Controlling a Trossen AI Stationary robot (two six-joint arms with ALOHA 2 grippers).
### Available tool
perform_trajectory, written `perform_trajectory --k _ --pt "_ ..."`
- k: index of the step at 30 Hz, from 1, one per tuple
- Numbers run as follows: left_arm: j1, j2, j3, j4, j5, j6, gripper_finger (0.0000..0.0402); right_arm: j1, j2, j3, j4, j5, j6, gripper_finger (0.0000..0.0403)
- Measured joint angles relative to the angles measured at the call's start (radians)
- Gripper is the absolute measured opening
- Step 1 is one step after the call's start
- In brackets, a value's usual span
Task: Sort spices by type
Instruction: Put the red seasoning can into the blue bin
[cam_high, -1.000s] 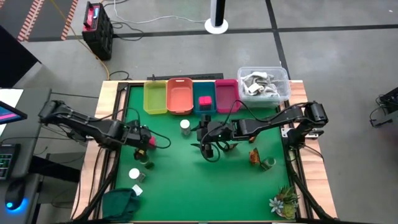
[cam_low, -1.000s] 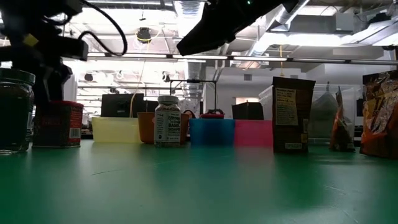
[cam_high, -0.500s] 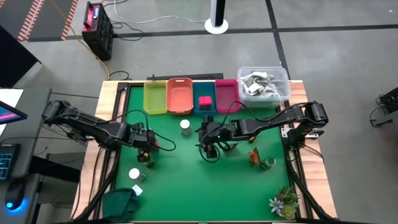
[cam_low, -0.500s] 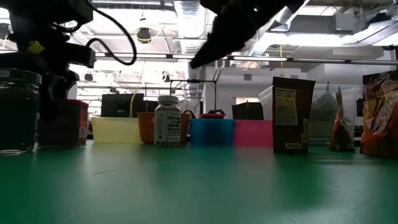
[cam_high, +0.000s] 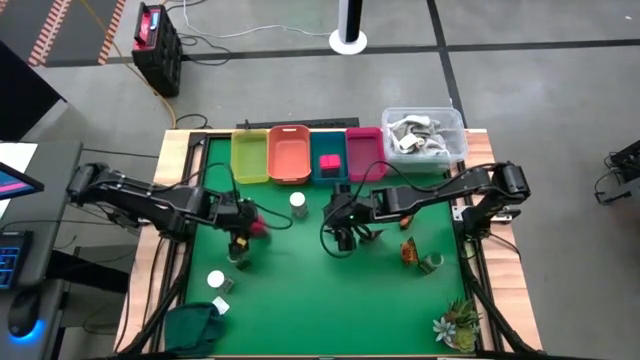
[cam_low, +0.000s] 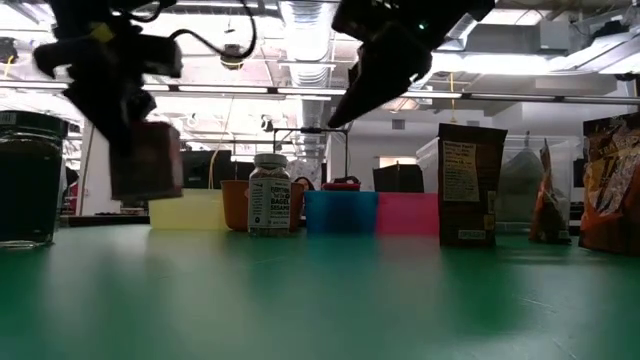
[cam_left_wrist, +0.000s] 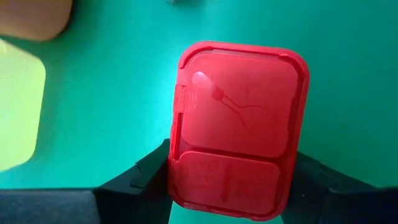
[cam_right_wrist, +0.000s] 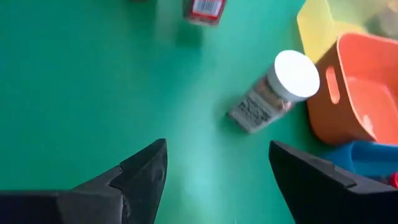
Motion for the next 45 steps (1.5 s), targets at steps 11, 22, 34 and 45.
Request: perform_trajectory --k 11,22,34,45 --pt "0.079 0.307 0.183 0.077 0.081 0.16 0.0209 -0.007 -0.008 0.0 -0.182 0.001 0.072 0.0309" --pt "0.079 0.537 0.309 0.184 0.077 0.202 0.0223 0.003 -0.111 0.002 -0.35 0.001 0.166 0.0309" --pt "0.066 0.404 0.31 0.206 -0.015 0.209 0.0299 0.006 -0.115 0.002 -0.292 0.002 0.154 0.0309" --pt "-0.022 0.038 0.084 0.584 -0.35 0.308 0.0301 0.021 -0.045 0.002 0.057 -0.019 0.057 0.0309"
